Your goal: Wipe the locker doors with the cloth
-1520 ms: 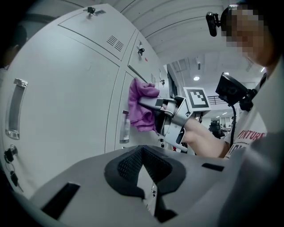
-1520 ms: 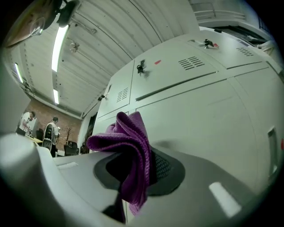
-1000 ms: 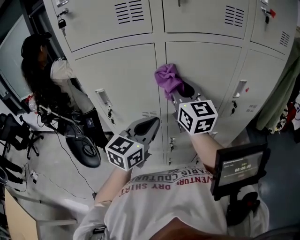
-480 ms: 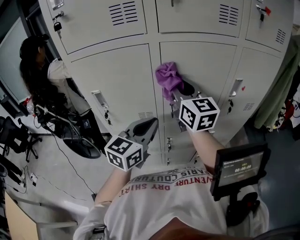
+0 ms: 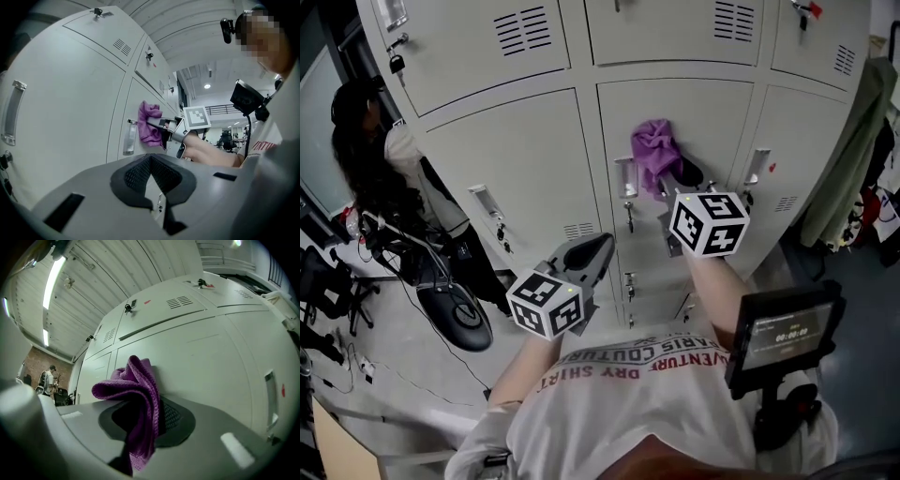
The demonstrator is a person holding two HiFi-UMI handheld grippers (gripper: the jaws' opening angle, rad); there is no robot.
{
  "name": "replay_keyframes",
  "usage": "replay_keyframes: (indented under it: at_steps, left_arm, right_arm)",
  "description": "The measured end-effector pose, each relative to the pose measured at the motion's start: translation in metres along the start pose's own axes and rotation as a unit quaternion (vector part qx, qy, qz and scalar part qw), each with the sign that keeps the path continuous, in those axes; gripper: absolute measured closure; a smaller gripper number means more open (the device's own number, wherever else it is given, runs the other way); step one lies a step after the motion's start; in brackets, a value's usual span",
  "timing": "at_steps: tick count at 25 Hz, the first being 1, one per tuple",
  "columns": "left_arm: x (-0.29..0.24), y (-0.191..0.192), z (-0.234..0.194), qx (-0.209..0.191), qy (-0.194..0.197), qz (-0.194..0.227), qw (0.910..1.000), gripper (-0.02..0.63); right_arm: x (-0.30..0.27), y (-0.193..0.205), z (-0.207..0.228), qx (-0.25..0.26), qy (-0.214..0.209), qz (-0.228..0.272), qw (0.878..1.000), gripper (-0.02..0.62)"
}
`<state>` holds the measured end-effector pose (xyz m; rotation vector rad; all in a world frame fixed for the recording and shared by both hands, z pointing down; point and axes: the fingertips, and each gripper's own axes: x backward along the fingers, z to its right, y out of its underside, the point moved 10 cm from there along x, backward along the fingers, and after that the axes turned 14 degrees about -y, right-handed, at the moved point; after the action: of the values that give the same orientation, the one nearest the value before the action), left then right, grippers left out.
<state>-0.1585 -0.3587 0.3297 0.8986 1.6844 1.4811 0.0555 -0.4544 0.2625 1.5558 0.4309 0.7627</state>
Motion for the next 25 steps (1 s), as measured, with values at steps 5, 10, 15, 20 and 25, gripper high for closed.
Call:
replay_keyframes:
  at_steps: [5,10,15,20,25]
  left_arm:
    - [-0.009,0.0,0.011,-0.005,0.019,-0.004,0.9998,0.604]
    - [-0.016,0.002,0.017,-0.005,0.034,-0.008,0.9994,0.604]
    - [-0.022,0.004,0.023,-0.004,0.045,-0.012,0.9989,0.604]
    - [-0.023,0.006,0.026,-0.001,0.049,-0.013,0.9987,0.604]
    - [-0.024,0.011,0.024,0.003,0.05,-0.014,0.9987,0.604]
  right_arm:
    - [0.025,-0.003,0.025,0.0,0.042,0.007,0.999,0.535]
    - [0.052,-0.007,0.053,0.002,0.094,0.019,0.995,0.535]
    - [0.078,-0.007,0.08,-0.01,0.138,0.034,0.99,0.535]
    - [0.093,-0.006,0.095,-0.006,0.168,0.041,0.985,0.535]
    - [0.096,-0.005,0.097,0.005,0.175,0.042,0.984,0.537]
